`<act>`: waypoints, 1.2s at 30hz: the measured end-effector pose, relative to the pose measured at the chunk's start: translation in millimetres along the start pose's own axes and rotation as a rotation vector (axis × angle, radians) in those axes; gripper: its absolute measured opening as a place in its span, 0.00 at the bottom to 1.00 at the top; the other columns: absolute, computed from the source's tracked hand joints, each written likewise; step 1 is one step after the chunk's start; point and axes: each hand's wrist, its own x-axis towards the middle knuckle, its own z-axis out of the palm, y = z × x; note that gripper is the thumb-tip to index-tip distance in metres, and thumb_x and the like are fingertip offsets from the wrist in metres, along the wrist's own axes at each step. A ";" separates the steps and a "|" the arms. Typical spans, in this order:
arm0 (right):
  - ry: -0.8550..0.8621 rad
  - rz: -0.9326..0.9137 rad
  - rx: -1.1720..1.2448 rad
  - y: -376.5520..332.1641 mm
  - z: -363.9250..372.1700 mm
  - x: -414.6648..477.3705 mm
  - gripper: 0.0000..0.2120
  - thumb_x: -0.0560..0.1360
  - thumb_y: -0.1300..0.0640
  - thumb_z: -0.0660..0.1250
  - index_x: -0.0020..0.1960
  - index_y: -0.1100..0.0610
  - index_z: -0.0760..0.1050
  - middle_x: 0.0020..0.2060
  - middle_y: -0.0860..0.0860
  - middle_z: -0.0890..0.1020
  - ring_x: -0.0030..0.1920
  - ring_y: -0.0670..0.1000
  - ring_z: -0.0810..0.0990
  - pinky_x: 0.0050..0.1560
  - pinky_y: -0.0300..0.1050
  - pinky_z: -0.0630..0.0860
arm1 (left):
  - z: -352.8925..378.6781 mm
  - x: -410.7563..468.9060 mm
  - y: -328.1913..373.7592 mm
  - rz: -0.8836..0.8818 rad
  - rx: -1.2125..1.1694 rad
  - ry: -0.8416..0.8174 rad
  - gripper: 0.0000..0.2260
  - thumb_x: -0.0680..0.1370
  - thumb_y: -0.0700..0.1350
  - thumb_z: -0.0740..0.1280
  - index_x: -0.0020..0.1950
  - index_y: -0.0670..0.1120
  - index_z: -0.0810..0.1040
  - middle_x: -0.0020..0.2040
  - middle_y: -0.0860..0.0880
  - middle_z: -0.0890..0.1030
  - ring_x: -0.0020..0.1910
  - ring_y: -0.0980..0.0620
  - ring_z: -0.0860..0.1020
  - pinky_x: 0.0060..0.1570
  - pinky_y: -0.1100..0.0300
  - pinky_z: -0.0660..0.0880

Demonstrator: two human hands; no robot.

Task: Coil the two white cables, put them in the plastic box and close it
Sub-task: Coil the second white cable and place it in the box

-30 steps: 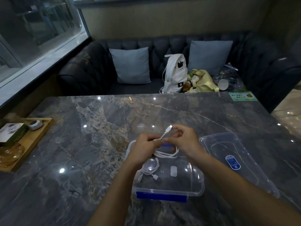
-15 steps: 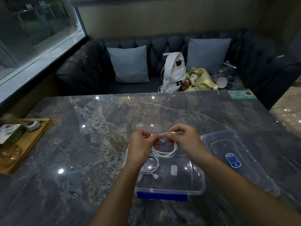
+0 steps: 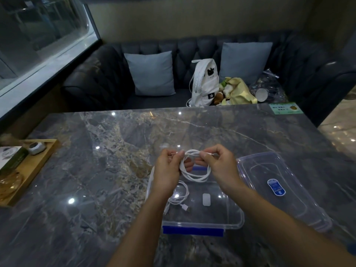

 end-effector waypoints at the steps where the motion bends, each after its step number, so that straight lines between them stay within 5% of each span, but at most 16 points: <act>1: 0.014 -0.010 0.001 1.1 0.7 -0.9 0.07 0.74 0.67 0.65 0.39 0.59 0.72 0.38 0.59 0.82 0.35 0.48 0.85 0.34 0.34 0.79 | 1.5 0.2 -0.2 -0.016 -0.035 0.017 0.04 0.78 0.42 0.63 0.45 0.42 0.72 0.36 0.43 0.84 0.36 0.45 0.84 0.33 0.58 0.80; 5: 0.018 0.034 0.021 3.0 -2.4 2.0 0.06 0.73 0.68 0.65 0.39 0.59 0.72 0.36 0.56 0.82 0.33 0.47 0.84 0.34 0.35 0.79 | 6.3 0.5 -2.5 -0.106 -0.119 0.028 0.07 0.78 0.42 0.63 0.47 0.38 0.72 0.35 0.43 0.85 0.37 0.45 0.84 0.32 0.57 0.80; 9: 0.014 0.272 0.104 5.3 -10.6 9.7 0.06 0.71 0.71 0.66 0.38 0.63 0.73 0.33 0.59 0.82 0.34 0.52 0.84 0.38 0.42 0.82 | 2.0 0.9 -9.8 -0.245 -0.137 -0.018 0.06 0.76 0.40 0.67 0.48 0.37 0.74 0.37 0.42 0.84 0.34 0.49 0.84 0.38 0.53 0.81; 12: -0.033 0.429 0.134 6.1 -12.3 11.0 0.09 0.70 0.73 0.65 0.33 0.64 0.73 0.28 0.58 0.81 0.29 0.52 0.82 0.32 0.41 0.81 | -4.2 2.2 -14.2 -0.307 -0.177 -0.030 0.04 0.73 0.36 0.69 0.44 0.39 0.75 0.32 0.45 0.84 0.33 0.51 0.83 0.38 0.57 0.81; 17: 0.001 0.423 0.094 12.5 -10.5 12.1 0.07 0.69 0.72 0.66 0.35 0.64 0.73 0.27 0.57 0.80 0.28 0.51 0.81 0.32 0.39 0.81 | -11.3 4.2 -15.3 -0.465 -0.031 -0.170 0.05 0.74 0.43 0.69 0.45 0.43 0.77 0.37 0.47 0.83 0.35 0.52 0.82 0.37 0.58 0.79; 21: 0.144 0.208 -0.242 21.0 -10.1 11.4 0.09 0.67 0.67 0.71 0.34 0.57 0.73 0.32 0.56 0.80 0.35 0.52 0.79 0.40 0.46 0.78 | -14.5 2.7 -18.7 -0.333 0.154 -0.026 0.04 0.73 0.44 0.70 0.38 0.47 0.80 0.30 0.52 0.78 0.29 0.57 0.74 0.28 0.65 0.69; 24: 0.160 -0.092 -0.522 22.3 -8.9 5.8 0.09 0.68 0.64 0.70 0.35 0.55 0.72 0.32 0.50 0.77 0.33 0.46 0.74 0.32 0.29 0.69 | -22.0 3.5 -22.3 -0.195 0.170 0.178 0.08 0.74 0.43 0.68 0.36 0.46 0.73 0.31 0.48 0.75 0.27 0.57 0.72 0.28 0.64 0.69; 26: 0.115 -0.252 -0.582 23.7 -7.5 3.1 0.07 0.69 0.65 0.70 0.37 0.57 0.73 0.34 0.52 0.78 0.34 0.47 0.74 0.35 0.29 0.68 | -21.4 1.8 -16.3 -0.375 0.026 0.003 0.12 0.76 0.49 0.66 0.38 0.43 0.74 0.28 0.48 0.79 0.24 0.57 0.76 0.24 0.65 0.72; 30: -0.030 -0.484 -0.599 21.8 -5.7 -1.9 0.05 0.67 0.66 0.73 0.39 0.60 0.77 0.42 0.50 0.82 0.45 0.51 0.77 0.46 0.41 0.72 | -23.9 4.7 -8.9 -0.838 -0.347 -0.221 0.29 0.73 0.64 0.62 0.51 0.36 0.78 0.39 0.40 0.85 0.34 0.47 0.84 0.30 0.59 0.80; 33: -0.218 -0.610 -0.661 23.7 -9.7 -5.6 0.04 0.67 0.65 0.72 0.40 0.60 0.78 0.46 0.46 0.81 0.49 0.38 0.73 0.50 0.43 0.67 | -28.9 4.8 -14.8 -0.926 -0.503 -0.242 0.25 0.70 0.58 0.68 0.47 0.35 0.79 0.39 0.40 0.83 0.32 0.47 0.83 0.30 0.59 0.81; 36: -0.314 -0.662 -0.684 28.4 -15.5 -7.0 0.04 0.67 0.63 0.71 0.42 0.60 0.80 0.46 0.50 0.84 0.52 0.40 0.76 0.53 0.52 0.66 | -33.0 4.4 -20.3 -0.928 -0.522 -0.271 0.13 0.66 0.44 0.73 0.45 0.36 0.80 0.37 0.40 0.84 0.32 0.48 0.83 0.31 0.59 0.81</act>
